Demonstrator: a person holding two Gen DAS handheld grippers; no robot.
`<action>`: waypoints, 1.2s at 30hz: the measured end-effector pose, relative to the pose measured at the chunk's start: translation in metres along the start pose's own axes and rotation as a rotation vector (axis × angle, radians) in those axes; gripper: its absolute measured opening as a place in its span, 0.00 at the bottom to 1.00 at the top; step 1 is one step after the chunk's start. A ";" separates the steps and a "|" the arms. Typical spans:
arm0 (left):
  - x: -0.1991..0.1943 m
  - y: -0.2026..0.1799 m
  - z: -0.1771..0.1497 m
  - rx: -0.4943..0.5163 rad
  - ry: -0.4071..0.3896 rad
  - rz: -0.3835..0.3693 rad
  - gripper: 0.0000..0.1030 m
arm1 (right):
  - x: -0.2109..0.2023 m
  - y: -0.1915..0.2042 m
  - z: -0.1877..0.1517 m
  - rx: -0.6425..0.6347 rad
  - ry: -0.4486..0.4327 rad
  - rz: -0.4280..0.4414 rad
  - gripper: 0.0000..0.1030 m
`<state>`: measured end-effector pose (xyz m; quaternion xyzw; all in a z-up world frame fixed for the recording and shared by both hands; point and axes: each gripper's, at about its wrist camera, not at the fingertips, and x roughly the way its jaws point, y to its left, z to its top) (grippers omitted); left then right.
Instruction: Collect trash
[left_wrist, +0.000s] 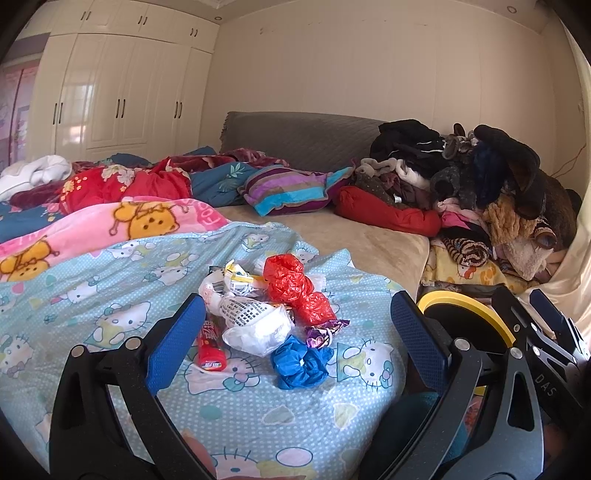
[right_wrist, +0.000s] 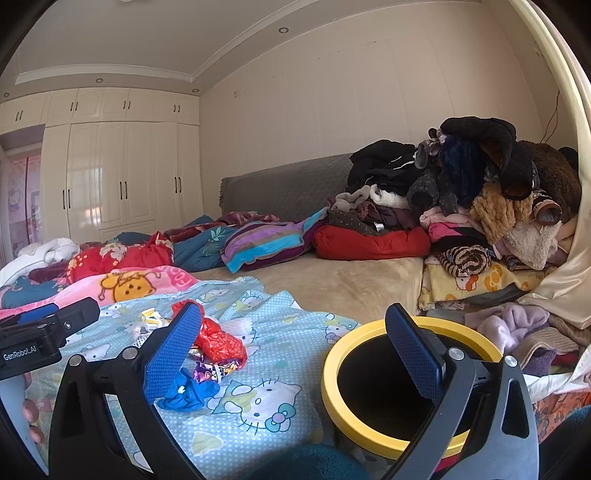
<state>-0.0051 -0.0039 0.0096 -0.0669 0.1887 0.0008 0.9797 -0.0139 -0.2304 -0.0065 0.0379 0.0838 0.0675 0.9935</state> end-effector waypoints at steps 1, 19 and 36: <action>0.000 0.000 0.000 0.000 0.000 0.000 0.89 | 0.000 -0.001 0.000 0.001 0.000 0.000 0.94; -0.001 -0.001 0.000 -0.001 -0.001 0.000 0.89 | 0.001 -0.002 0.001 0.004 0.004 0.001 0.94; -0.005 -0.002 0.006 -0.020 -0.007 -0.045 0.89 | 0.007 0.009 -0.007 -0.030 0.027 0.049 0.94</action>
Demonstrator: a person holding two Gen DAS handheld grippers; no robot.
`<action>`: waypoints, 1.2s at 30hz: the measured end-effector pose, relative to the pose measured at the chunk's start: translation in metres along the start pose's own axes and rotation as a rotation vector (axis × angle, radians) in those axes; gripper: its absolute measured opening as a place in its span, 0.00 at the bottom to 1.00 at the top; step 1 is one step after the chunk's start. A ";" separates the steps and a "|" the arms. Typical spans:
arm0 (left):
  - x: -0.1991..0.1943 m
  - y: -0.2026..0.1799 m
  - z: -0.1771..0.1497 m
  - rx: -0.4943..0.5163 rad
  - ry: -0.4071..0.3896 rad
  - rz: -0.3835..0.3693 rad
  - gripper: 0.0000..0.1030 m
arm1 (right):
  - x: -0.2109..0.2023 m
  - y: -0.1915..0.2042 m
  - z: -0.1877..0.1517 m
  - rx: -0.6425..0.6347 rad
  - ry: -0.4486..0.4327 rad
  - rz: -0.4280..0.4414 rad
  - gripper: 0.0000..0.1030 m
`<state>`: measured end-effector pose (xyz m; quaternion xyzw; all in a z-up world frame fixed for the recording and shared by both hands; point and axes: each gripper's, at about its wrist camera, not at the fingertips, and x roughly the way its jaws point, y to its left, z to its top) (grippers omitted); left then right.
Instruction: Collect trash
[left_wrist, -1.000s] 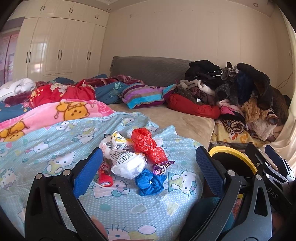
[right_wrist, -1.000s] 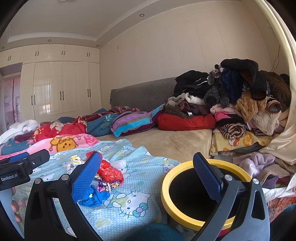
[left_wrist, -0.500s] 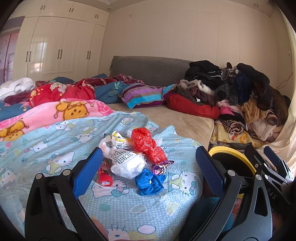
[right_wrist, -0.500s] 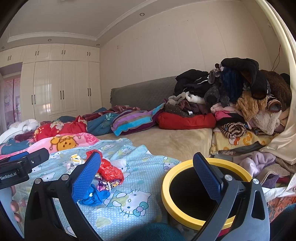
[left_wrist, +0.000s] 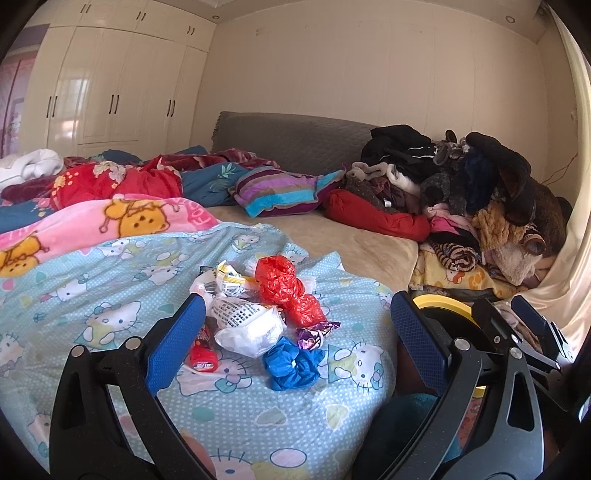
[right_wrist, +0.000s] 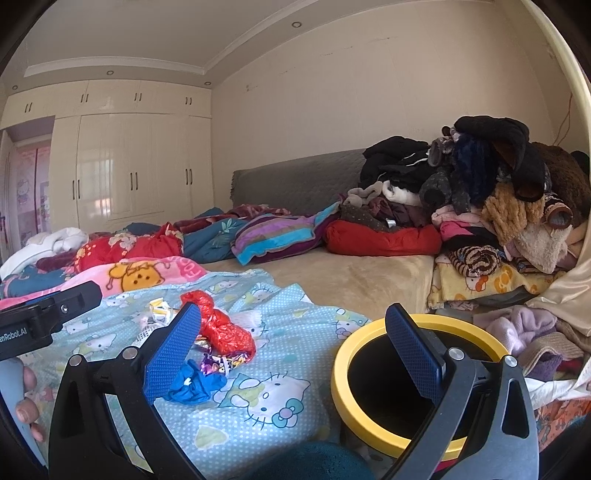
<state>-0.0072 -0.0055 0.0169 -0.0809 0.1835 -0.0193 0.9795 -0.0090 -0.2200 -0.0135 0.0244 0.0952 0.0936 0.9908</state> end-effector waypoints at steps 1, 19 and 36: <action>0.001 0.003 -0.001 -0.007 0.002 0.000 0.89 | 0.001 0.002 0.000 -0.001 0.010 0.009 0.94; 0.013 0.067 0.000 -0.096 0.006 0.127 0.89 | 0.062 0.040 0.009 -0.077 0.181 0.185 0.94; 0.064 0.087 0.009 -0.150 0.135 0.081 0.89 | 0.176 0.046 0.057 -0.039 0.377 0.363 0.94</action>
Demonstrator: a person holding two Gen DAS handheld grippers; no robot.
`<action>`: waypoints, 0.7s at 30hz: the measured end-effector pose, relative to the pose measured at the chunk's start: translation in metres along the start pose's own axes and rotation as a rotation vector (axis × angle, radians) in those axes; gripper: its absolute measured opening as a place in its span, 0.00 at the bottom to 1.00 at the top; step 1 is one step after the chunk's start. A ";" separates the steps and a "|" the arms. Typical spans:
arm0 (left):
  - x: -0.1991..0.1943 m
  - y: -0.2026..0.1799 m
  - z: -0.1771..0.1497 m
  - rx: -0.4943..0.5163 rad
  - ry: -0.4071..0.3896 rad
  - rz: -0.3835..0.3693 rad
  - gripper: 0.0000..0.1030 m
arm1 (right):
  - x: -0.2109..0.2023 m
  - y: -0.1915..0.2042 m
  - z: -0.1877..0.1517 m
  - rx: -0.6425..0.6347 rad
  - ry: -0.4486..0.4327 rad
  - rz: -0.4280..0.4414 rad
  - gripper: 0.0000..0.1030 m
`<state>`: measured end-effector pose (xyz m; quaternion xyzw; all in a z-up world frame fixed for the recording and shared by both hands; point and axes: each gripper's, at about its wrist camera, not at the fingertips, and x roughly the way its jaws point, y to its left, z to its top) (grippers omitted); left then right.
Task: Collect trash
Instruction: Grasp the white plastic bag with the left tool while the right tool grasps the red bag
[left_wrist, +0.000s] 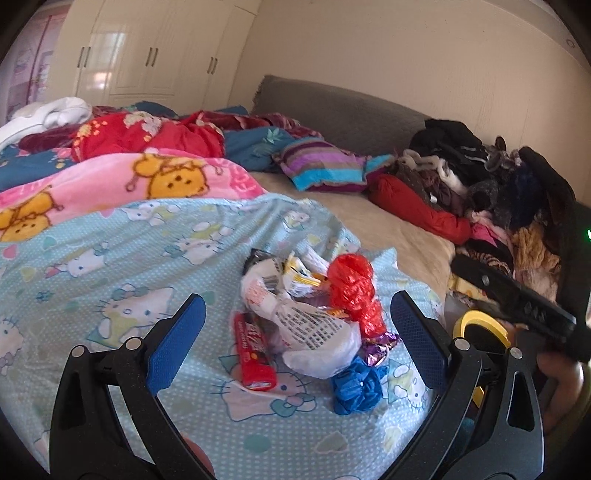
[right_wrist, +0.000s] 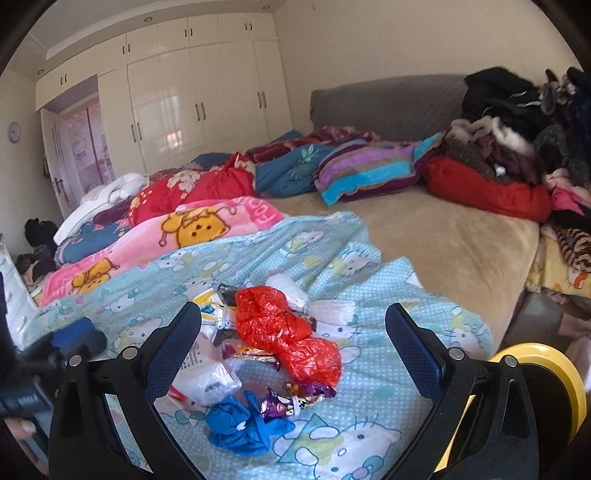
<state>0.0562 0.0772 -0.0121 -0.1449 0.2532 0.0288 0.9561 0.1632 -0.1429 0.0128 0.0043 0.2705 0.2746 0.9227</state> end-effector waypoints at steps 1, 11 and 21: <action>0.006 -0.004 -0.001 0.008 0.018 -0.006 0.89 | 0.006 -0.001 0.004 -0.004 0.020 0.012 0.94; 0.060 -0.020 -0.019 0.039 0.169 -0.024 0.89 | 0.074 -0.003 0.019 -0.013 0.209 0.103 0.81; 0.087 -0.017 -0.026 0.017 0.235 0.000 0.89 | 0.126 0.005 0.014 -0.007 0.319 0.139 0.74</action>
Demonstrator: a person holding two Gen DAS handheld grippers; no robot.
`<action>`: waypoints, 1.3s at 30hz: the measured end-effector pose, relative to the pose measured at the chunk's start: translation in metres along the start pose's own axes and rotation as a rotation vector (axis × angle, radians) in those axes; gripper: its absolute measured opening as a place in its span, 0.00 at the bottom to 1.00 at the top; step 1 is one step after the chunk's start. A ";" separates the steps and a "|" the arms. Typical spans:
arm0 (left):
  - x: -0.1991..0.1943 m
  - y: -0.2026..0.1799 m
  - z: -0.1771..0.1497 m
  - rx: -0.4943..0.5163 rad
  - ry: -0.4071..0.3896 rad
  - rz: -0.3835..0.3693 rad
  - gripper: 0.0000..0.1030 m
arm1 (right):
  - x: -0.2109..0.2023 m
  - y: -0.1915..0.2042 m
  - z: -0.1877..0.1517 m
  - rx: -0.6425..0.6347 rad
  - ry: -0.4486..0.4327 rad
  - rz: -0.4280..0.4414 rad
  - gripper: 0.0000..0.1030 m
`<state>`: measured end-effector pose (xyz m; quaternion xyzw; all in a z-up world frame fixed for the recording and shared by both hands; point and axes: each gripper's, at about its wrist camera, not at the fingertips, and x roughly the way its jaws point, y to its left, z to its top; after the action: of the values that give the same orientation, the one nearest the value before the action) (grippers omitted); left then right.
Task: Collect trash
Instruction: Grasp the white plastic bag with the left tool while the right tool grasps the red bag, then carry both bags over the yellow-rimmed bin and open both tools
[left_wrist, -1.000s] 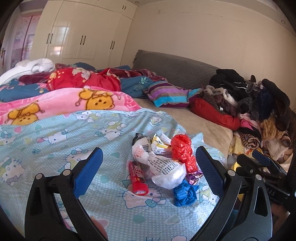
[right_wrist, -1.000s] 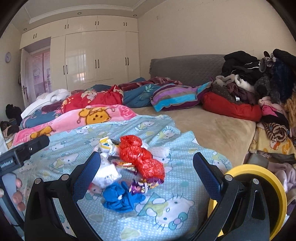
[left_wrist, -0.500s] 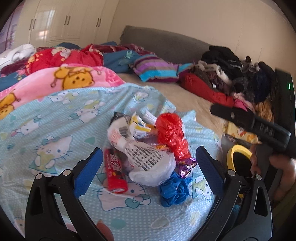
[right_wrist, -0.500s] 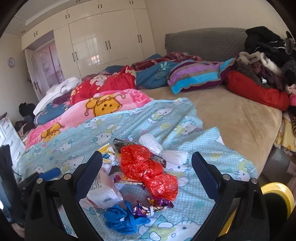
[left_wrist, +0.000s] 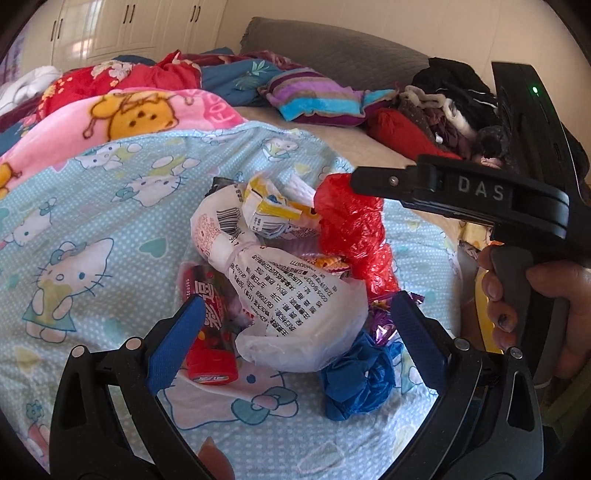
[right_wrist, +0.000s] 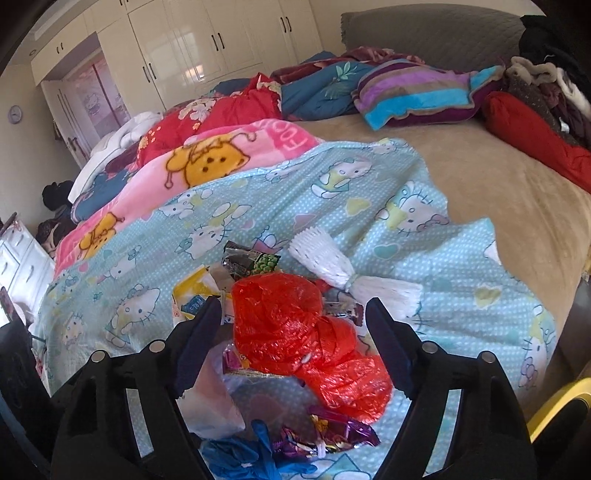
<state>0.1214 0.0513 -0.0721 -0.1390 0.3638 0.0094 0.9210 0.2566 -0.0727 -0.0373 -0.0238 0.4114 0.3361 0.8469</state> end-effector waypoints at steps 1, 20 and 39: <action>0.002 0.001 0.001 -0.009 0.007 0.002 0.89 | 0.004 0.000 0.001 0.000 0.010 0.007 0.70; -0.011 0.001 -0.002 -0.119 0.022 0.016 0.44 | -0.048 -0.017 0.007 0.127 -0.109 0.156 0.18; -0.076 -0.033 0.026 -0.028 -0.140 -0.013 0.42 | -0.124 -0.044 -0.030 0.219 -0.242 0.130 0.18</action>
<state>0.0866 0.0331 0.0047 -0.1534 0.2976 0.0183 0.9421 0.2077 -0.1845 0.0208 0.1361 0.3414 0.3437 0.8642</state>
